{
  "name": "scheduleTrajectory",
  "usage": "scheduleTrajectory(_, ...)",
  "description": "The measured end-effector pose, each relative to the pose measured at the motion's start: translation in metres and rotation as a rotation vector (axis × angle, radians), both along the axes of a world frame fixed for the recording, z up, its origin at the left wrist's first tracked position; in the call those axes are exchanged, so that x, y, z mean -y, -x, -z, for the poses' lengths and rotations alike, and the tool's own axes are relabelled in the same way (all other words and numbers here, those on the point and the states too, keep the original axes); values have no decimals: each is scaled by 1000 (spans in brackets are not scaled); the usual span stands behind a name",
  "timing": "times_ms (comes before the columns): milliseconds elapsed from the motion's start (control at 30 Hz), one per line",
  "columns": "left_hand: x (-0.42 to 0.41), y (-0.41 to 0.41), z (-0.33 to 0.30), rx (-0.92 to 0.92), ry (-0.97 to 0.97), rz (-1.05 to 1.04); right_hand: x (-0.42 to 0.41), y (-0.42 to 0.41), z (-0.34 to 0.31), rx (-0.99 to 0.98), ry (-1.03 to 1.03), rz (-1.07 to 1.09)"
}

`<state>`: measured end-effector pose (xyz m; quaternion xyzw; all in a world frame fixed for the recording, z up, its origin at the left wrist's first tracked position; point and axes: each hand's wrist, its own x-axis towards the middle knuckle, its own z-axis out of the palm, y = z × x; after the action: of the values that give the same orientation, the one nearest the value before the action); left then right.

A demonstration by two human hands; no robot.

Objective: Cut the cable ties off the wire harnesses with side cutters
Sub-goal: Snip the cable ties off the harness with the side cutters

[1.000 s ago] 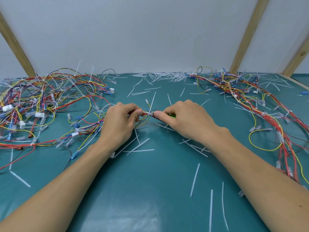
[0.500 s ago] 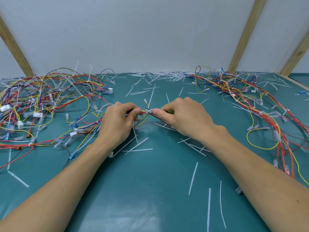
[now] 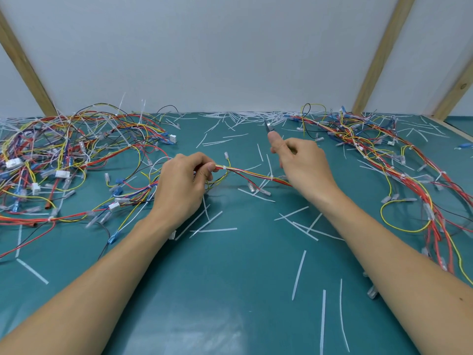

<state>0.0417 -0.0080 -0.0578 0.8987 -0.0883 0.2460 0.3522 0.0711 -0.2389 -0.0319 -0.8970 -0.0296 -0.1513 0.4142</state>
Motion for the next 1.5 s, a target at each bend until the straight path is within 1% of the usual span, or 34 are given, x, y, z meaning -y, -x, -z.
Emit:
scheduleTrajectory(67, -1, 0, -2, 33, 12, -35, 2, -2, 0, 8, -33, 31)
scheduleTrajectory(200, -6, -1, -6, 86, 61, -141, 6, -4, 2, 31, 31, 49)
scheduleTrajectory(333, -6, 0, -7, 95, 71, -162, 5, -3, 6, -51, 99, 1)
scheduleTrajectory(433, -6, -1, -5, 64, 32, -149, 1, -3, 8, -121, 68, -51)
scheduleTrajectory(533, -8, -1, -3, 40, -23, -176, 1, -1, 8, -151, 35, -115)
scheduleTrajectory(667, -9, 1, -3, -3, -125, -220, 1, 0, 9, -187, 110, -155)
scheduleTrajectory(767, -5, 3, -7, 37, -195, -171, 0, 0, 10, -190, 123, -156)
scheduleTrajectory(900, 7, 8, -12, 197, -300, -62, -4, 1, 11, -138, 17, -186)
scheduleTrajectory(967, 14, 10, -12, 227, -331, -11, -9, 4, 12, -95, -20, -216)
scheduleTrajectory(1067, 16, 10, -10, 196, -320, 42, -17, 9, 14, -25, -30, -265)
scheduleTrajectory(1200, 10, 9, -7, 97, -300, 88, -23, 15, 16, 53, 20, -324)
scheduleTrajectory(1300, 5, 5, -2, -84, -149, 134, -25, 17, 16, 70, 36, -333)
scheduleTrajectory(1333, 5, 4, 0, -119, -110, 146, -25, 17, 17, 71, 43, -331)
scheduleTrajectory(1433, 6, 1, 3, -128, -101, 140, -24, 16, 18, 62, 79, -326)
scheduleTrajectory(1500, 8, 1, 4, -115, -127, 108, -20, 14, 18, 73, 148, -306)
